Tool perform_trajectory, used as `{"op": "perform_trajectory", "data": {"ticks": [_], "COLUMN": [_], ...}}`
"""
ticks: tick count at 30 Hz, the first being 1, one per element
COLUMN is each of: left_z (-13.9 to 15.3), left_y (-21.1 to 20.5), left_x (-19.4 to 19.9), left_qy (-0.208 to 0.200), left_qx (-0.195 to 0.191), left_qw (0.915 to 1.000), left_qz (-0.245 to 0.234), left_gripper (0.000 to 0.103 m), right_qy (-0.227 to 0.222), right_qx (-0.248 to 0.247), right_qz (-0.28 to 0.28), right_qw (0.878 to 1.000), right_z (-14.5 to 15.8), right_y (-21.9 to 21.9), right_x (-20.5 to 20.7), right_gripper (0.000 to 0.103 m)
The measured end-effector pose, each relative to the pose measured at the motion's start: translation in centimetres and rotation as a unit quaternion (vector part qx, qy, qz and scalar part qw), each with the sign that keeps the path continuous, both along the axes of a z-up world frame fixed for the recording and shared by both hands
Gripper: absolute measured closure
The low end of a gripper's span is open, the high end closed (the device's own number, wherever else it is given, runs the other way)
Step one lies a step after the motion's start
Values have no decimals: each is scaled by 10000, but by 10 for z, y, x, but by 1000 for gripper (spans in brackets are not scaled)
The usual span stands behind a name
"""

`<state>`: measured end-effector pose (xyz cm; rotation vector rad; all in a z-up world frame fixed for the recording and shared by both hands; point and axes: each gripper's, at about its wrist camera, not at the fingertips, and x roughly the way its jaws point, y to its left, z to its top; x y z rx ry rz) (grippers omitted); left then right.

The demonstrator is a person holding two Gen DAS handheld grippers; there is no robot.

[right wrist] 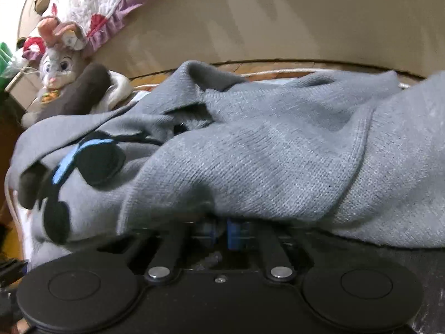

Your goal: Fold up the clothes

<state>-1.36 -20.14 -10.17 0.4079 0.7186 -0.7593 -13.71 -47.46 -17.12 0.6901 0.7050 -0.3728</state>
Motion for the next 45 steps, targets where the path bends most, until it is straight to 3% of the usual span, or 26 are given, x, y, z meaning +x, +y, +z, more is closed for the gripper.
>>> {"op": "perform_trajectory", "data": {"ticks": [3,7,11,12,15,18,20,23,24,26,28,29,33,37,40,41,44,45], "left_z": [41,105,149,153,155,155,154,147,143,129,111,103,68,33,10,7,4,5], "left_y": [7,25,31,29,24,31,41,55,60,70,74,77,87,96,106,109,115,117], "left_x": [-15,-41,-58,-62,-73,-68,-59,-42,-36,-23,-22,-21,-17,-14,-9,-6,3,5], "left_qy": [-362,-718,-745,-778,-858,-303,157,867,1172,1958,2389,2602,3438,4243,4624,4605,4525,4424], "left_qx": [-287,-859,-1360,-1391,-1429,-1973,-2344,-2832,-3022,-3442,-3511,-3543,-3649,-3721,-3866,-3902,-3810,-3704], "left_qw": [9989,9932,9866,9859,9848,9790,9715,9551,9460,9181,9049,8975,8629,8203,7886,7865,7923,8022], "left_qz": [-112,-309,-499,-503,-487,-415,-316,-16,65,141,285,357,643,923,1215,1309,1495,1539], "left_gripper": [88,89,89,89,90,90,90,90,91,91,91,91,91,95,100,100,100,100], "right_qy": [-678,-1311,-1341,-1312,-1276,-1179,-929,-697,-702,-872,-1106,-1232,-1273,-1054,-955,-989,-982,-929], "right_qx": [46,-59,426,481,251,29,270,450,440,558,747,647,-594,373,1261,1519,2314,2457], "right_qz": [-253,-423,361,630,1497,2019,1977,1814,1862,1903,1889,1668,554,478,946,1157,2129,2344], "right_qw": [9974,9904,9894,9882,9801,9723,9755,9799,9790,9763,9729,9761,9885,9926,9829,9766,9442,9360], "right_z": [33,76,82,83,92,90,77,63,61,62,63,66,78,62,59,59,57,55], "right_y": [-11,-24,-13,-4,36,71,77,77,77,75,72,70,54,14,20,28,50,58], "right_x": [-34,-70,-70,-68,-64,-66,-57,-43,-40,-38,-40,-43,-50,-42,-48,-52,-47,-44], "right_gripper": [100,100,94,89,35,25,23,23,23,23,23,23,23,25,26,26,26,25]}}
